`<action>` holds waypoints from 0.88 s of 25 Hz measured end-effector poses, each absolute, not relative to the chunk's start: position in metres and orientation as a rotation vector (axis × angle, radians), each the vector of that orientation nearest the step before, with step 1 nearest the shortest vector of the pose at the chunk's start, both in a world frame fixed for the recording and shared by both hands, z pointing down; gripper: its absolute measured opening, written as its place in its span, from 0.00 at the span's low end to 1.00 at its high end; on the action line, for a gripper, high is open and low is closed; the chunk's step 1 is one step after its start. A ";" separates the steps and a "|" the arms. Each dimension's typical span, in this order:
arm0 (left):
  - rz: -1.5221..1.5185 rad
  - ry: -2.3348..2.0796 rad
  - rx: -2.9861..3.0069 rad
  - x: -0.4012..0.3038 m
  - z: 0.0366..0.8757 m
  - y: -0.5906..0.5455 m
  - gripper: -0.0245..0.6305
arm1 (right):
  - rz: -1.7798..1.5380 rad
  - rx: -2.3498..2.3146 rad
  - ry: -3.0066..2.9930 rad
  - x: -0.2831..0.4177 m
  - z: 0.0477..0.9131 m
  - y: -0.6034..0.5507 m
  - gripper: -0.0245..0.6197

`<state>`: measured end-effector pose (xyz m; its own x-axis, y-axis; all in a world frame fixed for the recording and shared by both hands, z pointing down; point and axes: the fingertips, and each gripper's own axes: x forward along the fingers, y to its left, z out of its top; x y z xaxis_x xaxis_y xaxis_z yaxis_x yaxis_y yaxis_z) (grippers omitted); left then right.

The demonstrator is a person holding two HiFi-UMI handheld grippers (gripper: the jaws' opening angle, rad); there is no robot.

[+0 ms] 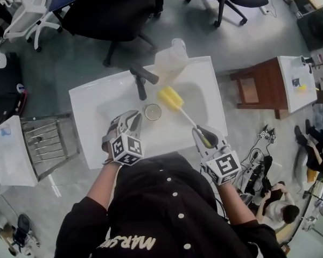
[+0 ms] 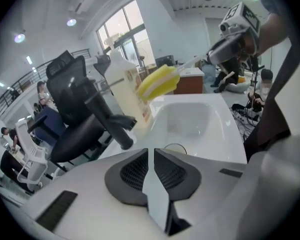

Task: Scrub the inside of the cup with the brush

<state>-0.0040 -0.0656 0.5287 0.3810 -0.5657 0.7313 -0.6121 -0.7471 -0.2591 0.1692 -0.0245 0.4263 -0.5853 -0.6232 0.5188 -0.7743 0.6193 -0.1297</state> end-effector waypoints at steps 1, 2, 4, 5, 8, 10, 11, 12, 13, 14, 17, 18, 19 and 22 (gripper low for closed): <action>1.279 -1.132 2.587 -0.004 0.515 -0.068 0.12 | 0.468 1.119 -2.432 0.169 0.423 -0.025 0.11; 1.230 -1.163 2.604 -0.003 0.502 -0.070 0.10 | 0.453 1.131 -2.450 0.168 0.418 -0.025 0.11; 1.136 -1.209 2.621 -0.003 0.478 -0.072 0.08 | 0.418 1.168 -2.504 0.167 0.403 -0.027 0.11; 1.096 -1.227 2.624 -0.004 0.467 -0.073 0.08 | 0.389 1.184 -2.545 0.165 0.393 -0.028 0.11; 1.013 -1.281 2.637 -0.005 0.435 -0.076 0.08 | 0.305 1.207 -2.631 0.164 0.366 -0.030 0.11; 0.977 -1.321 2.648 -0.008 0.416 -0.078 0.08 | 0.271 1.229 -2.665 0.165 0.348 -0.036 0.11; 0.957 -1.342 2.652 -0.009 0.407 -0.079 0.08 | 0.250 1.245 -2.689 0.165 0.338 -0.041 0.11; 0.935 -1.365 2.655 -0.011 0.399 -0.080 0.08 | 0.223 1.256 -2.711 0.165 0.328 -0.047 0.11; 0.911 -1.391 2.656 -0.013 0.389 -0.081 0.08 | 0.195 1.264 -2.732 0.166 0.319 -0.053 0.11; 0.885 -1.419 2.656 -0.016 0.379 -0.082 0.08 | 0.172 1.276 -2.756 0.166 0.308 -0.060 0.11; 0.828 -1.513 2.635 -0.029 0.353 -0.084 0.08 | 0.119 1.320 -2.821 0.166 0.276 -0.077 0.11; 0.806 -1.539 2.628 -0.034 0.344 -0.084 0.08 | 0.096 1.332 -2.838 0.165 0.267 -0.081 0.11; 0.779 -1.562 2.627 -0.038 0.336 -0.085 0.08 | 0.074 1.342 -2.852 0.165 0.259 -0.086 0.11; 0.687 -1.626 2.628 -0.047 0.310 -0.084 0.08 | 0.016 1.371 -2.884 0.164 0.240 -0.096 0.11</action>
<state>-0.0472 -0.0840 0.3102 0.3785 -0.8579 0.3476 -0.8472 -0.4723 -0.2432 0.1641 -0.0961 0.2399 -0.6303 -0.7752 -0.0421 -0.7747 0.6315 -0.0315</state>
